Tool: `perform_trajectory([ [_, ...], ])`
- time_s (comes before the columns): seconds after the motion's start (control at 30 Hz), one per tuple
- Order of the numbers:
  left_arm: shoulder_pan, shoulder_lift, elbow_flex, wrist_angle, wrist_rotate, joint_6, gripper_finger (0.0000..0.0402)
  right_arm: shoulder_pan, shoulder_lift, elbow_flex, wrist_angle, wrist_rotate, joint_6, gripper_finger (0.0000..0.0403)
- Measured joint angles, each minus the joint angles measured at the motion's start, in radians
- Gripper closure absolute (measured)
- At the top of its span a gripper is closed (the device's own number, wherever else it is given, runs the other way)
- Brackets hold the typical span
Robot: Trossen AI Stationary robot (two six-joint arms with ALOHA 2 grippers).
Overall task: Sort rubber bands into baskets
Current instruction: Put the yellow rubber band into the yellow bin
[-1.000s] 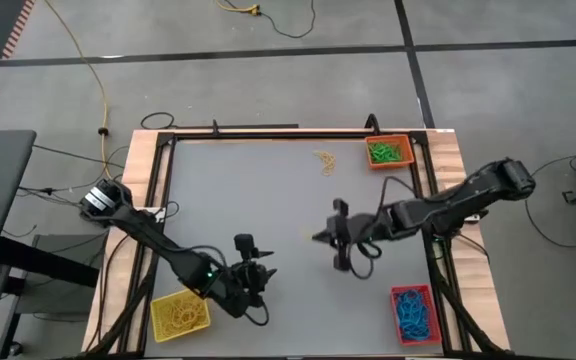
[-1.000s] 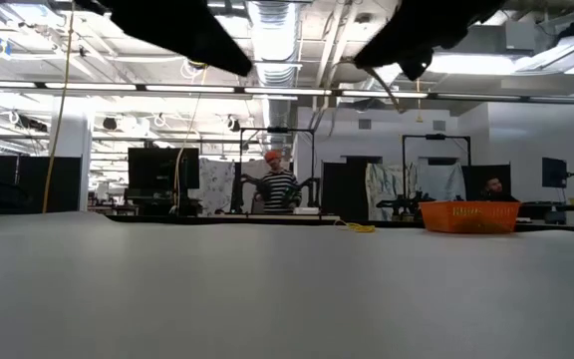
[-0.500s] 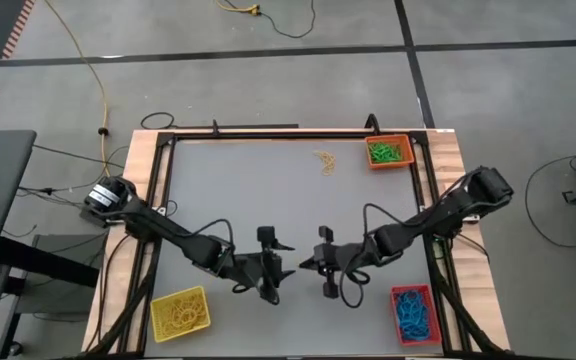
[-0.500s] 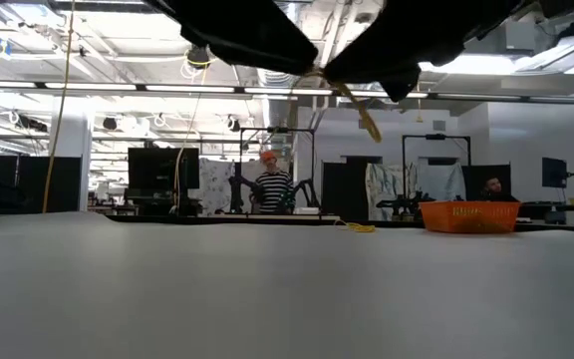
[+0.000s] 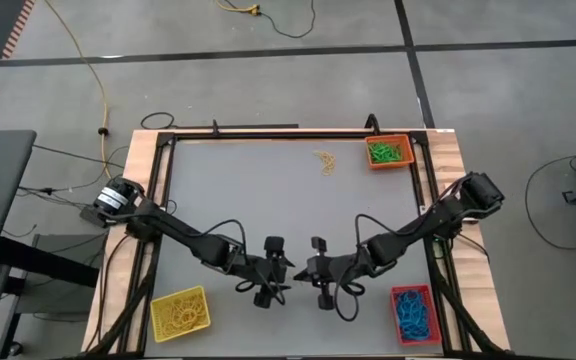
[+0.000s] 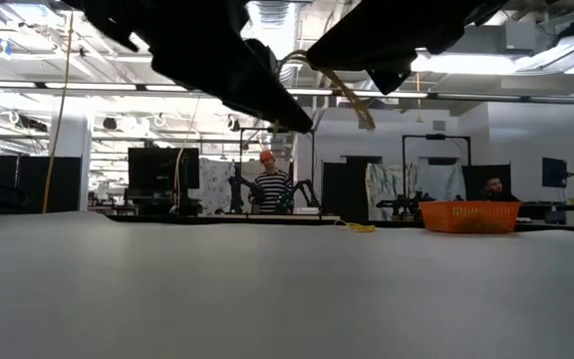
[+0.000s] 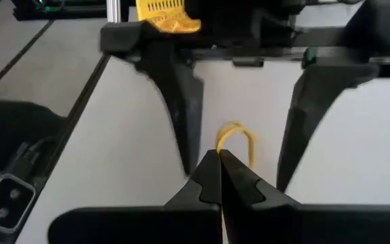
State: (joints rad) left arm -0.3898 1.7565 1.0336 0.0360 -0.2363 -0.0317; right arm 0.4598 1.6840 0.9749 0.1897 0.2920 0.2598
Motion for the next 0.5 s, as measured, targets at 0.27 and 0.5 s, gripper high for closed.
perform_trajectory([
  [0.27,-0.008,0.000,0.000,0.017,-0.043,-0.005,0.0159,-0.001,0.000,0.000,-0.034,0.000,0.003,0.0381],
  [0.5,-0.022,0.000,0.000,0.008,-0.102,-0.002,0.0251,-0.001,-0.001,0.000,-0.059,0.000,0.004,0.0378],
])
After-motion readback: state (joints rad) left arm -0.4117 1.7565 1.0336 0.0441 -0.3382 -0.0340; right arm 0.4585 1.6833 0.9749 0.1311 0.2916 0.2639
